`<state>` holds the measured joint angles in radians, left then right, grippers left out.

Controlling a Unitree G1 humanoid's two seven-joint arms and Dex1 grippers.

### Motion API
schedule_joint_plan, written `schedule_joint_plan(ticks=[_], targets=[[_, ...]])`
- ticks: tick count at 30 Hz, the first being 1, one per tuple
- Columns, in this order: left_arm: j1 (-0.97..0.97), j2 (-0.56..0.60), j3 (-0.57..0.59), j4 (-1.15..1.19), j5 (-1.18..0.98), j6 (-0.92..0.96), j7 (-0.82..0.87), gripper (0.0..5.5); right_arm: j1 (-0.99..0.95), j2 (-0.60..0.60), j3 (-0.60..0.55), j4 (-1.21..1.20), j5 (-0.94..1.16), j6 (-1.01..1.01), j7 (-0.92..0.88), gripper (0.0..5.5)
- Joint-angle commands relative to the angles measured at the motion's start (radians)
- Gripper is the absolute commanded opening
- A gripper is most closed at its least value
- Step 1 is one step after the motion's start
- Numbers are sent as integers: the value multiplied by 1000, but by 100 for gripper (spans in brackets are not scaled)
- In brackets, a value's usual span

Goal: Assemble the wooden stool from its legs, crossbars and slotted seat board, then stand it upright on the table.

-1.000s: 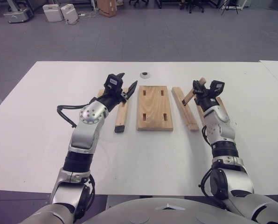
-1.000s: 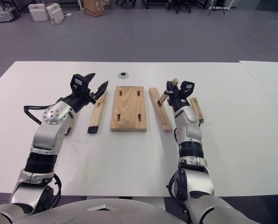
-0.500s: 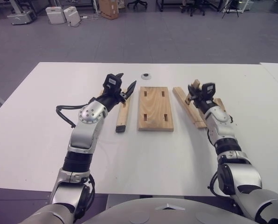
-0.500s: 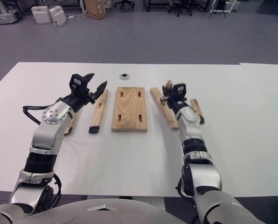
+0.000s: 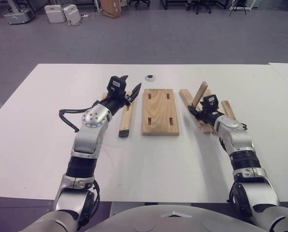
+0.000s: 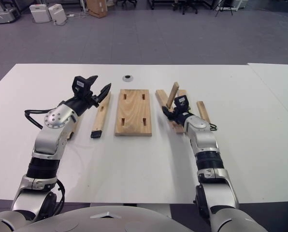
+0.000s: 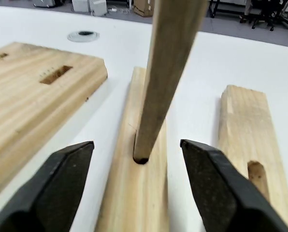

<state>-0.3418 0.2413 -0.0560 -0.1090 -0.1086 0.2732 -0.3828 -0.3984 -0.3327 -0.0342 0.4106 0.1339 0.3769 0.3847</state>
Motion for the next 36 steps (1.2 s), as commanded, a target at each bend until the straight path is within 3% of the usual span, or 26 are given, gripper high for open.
schedule_joint_plan(ticks=[1, 9, 13, 15, 19, 23, 27, 36], targets=[[-5, 2, -5, 0, 2, 13, 0, 302, 6, -13, 5, 20, -18, 95, -14, 335], [-16, -19, -1, -6, -18, 35, 5, 302, 20, -1, 2, -28, 11, 202, 12, 209], [-35, -64, 41, -11, -80, 86, 22, 302, -18, 28, -92, -78, 97, 226, -12, 207], [-52, -129, 95, -15, -193, 146, 36, 342, -20, 32, -108, -172, 148, 225, 32, 207], [-104, -274, 232, 30, -437, 314, 144, 410, 19, 25, -68, -356, 206, 232, 119, 207], [-166, -389, 331, 60, -700, 491, 242, 412, 61, 14, 9, -519, 242, 214, 217, 207], [-161, -418, 353, 53, -816, 582, 307, 412, 95, 6, 67, -628, 266, 202, 286, 207], [-109, -395, 341, 35, -840, 612, 347, 247, 113, 3, 89, -683, 283, 179, 300, 207]])
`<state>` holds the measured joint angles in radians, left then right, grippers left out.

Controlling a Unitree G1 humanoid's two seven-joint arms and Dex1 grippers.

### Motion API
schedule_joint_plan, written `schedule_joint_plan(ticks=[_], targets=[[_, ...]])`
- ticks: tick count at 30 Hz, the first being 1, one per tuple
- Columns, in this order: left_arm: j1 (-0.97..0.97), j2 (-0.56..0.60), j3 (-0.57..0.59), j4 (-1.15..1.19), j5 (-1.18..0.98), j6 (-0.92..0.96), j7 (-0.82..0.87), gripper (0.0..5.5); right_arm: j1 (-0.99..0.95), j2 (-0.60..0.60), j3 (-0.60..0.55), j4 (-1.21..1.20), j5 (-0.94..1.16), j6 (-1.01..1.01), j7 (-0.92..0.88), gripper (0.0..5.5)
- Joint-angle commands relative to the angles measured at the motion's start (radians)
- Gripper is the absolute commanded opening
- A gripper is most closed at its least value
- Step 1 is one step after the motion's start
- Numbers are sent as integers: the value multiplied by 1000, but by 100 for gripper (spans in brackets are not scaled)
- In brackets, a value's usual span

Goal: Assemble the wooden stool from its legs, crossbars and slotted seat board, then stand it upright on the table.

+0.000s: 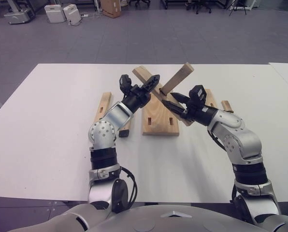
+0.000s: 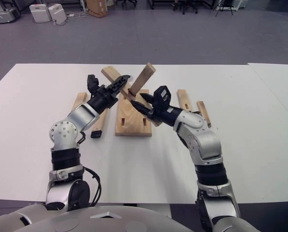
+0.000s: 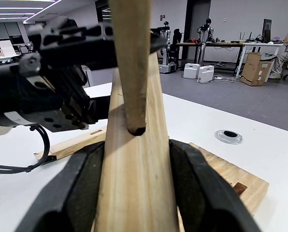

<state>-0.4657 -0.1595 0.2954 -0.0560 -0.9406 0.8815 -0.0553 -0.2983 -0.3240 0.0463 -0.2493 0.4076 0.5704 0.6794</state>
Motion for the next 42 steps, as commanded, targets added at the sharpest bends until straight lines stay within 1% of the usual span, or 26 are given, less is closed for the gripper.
schedule_joint_plan(ticks=[1, 6, 9, 11, 14, 15, 18, 21, 24, 29, 32, 35, 37, 39, 42], targets=[[16, 10, -14, -21, -3, -2, 15, 234, 15, -9, 13, -25, 5, -18, 7, 207], [15, 9, -9, -14, -10, -19, 22, 143, 30, -25, 40, -21, -22, -48, 14, 207], [20, 5, -7, -23, -29, -16, 29, 111, 31, -30, 47, -13, -30, -59, 12, 207], [28, 6, -11, -33, -41, -15, 35, 108, 30, -30, 49, -12, -33, -63, 10, 207], [48, -11, 16, -31, -32, -52, 102, 106, 30, -24, 52, -8, -51, -83, -4, 207], [58, -16, 41, -39, -21, -95, 126, 104, 34, -23, 52, -2, -56, -86, -6, 244], [82, 5, 73, -107, 16, -185, 176, 102, 59, -49, 61, 19, -92, -111, -4, 304], [113, 74, 50, -177, 90, -217, 188, 102, 55, -77, 50, 72, -138, -138, -17, 307], [175, 117, -13, -256, 180, -222, 195, 102, 36, -111, 76, 198, -253, -171, -79, 307], [275, 122, -144, -286, 366, -295, 203, 102, 43, -129, 154, 322, -403, -216, -122, 307], [293, 102, -182, -281, 432, -344, 229, 102, 56, -130, 224, 322, -450, -228, -84, 307], [327, 111, -228, -305, 481, -346, 232, 102, 59, -125, 252, 318, -468, -234, -69, 307], [372, 130, -284, -320, 526, -342, 219, 102, 61, -111, 265, 306, -468, -233, -63, 307], [413, 172, -353, -315, 587, -335, 195, 102, 60, -103, 266, 304, -469, -233, -63, 307], [428, 230, -416, -282, 670, -336, 163, 102, 55, -107, 252, 308, -471, -237, -66, 307]])
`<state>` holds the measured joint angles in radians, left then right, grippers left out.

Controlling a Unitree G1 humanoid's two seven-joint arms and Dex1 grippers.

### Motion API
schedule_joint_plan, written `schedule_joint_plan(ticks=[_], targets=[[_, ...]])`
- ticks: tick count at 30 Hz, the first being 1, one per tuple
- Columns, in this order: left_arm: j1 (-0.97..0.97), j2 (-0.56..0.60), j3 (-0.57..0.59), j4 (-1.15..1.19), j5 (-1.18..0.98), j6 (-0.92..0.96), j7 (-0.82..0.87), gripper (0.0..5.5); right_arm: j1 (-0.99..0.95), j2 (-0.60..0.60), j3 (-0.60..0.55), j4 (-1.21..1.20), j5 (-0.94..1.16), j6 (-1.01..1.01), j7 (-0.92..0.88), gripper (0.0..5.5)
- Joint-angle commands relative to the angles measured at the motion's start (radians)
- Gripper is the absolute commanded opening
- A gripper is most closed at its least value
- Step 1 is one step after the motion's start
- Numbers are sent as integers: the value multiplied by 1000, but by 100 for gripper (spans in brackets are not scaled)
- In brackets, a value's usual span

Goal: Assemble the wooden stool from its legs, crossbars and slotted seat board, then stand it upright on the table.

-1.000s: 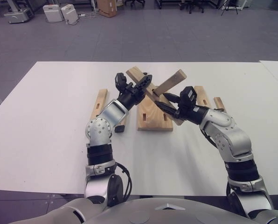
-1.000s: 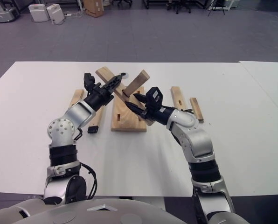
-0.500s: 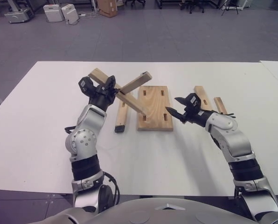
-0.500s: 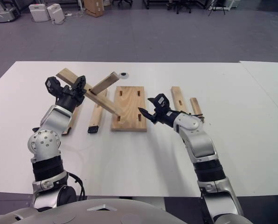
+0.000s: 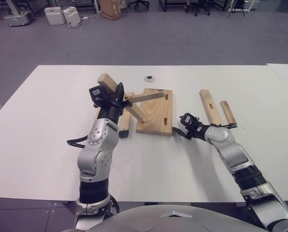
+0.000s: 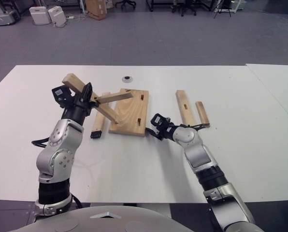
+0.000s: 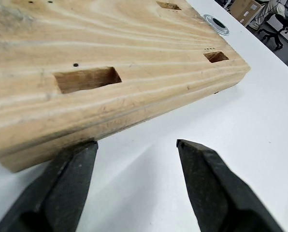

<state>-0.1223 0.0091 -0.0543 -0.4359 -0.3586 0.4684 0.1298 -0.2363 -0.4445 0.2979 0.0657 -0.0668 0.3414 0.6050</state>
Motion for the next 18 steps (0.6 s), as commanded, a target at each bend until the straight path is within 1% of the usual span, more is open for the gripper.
schedule_joint_plan(ticks=[1, 5, 8, 12, 15, 18], targets=[[77, 68, -73, 116, 103, 77, -29, 102, -13, 12, -2, -2, 2, -11, 10, 307], [-3, 70, -101, 237, 116, 126, -66, 102, -21, 15, -2, -4, -3, -16, 10, 307], [-7, 62, -129, 260, 114, 164, -87, 102, -30, 16, -3, 2, -6, -22, 9, 307], [-13, 51, -145, 228, 110, 178, -104, 102, -38, 19, -9, 11, -10, -28, 6, 307], [-31, 18, -100, 159, 65, 107, -109, 102, -42, 24, -16, 15, -11, -33, 0, 307], [-62, 31, -82, 77, 50, 68, -151, 102, -50, 25, -27, 26, -12, -41, -4, 307]])
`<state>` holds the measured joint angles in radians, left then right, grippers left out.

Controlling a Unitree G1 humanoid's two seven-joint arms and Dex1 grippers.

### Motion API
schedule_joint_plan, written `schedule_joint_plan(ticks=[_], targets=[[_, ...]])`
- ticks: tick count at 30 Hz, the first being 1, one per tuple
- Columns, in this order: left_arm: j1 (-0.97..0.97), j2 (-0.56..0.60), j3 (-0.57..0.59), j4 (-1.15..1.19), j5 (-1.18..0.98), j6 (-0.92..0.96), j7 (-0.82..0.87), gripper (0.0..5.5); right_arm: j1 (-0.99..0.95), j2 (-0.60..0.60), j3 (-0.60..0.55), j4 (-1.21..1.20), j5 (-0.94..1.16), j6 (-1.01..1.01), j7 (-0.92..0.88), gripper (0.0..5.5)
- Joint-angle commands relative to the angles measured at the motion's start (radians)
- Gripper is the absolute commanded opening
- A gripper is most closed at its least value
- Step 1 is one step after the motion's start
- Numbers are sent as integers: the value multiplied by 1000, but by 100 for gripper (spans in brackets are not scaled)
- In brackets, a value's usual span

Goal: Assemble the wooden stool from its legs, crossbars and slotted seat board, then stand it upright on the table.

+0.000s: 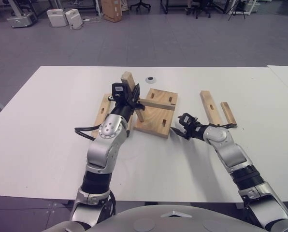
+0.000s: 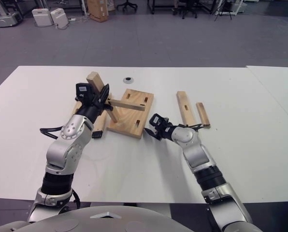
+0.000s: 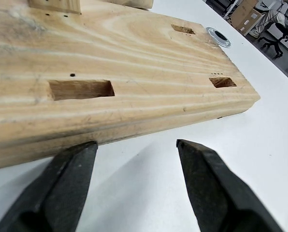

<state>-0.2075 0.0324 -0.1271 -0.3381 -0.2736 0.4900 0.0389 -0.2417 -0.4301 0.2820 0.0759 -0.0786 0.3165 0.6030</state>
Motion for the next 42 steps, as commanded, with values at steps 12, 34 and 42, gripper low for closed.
schedule_joint_plan(ticks=[12, 34, 42], targets=[[8, -28, 108, -187, -219, 196, -82, 349, -52, -8, -69, 45, 4, -34, -15, 307], [25, 204, 74, 244, -66, 165, -125, 536, -151, -45, -290, 246, 58, -100, -128, 307], [67, 245, -56, 323, 109, 158, -151, 450, -131, -17, -266, 242, 52, -100, -129, 307]])
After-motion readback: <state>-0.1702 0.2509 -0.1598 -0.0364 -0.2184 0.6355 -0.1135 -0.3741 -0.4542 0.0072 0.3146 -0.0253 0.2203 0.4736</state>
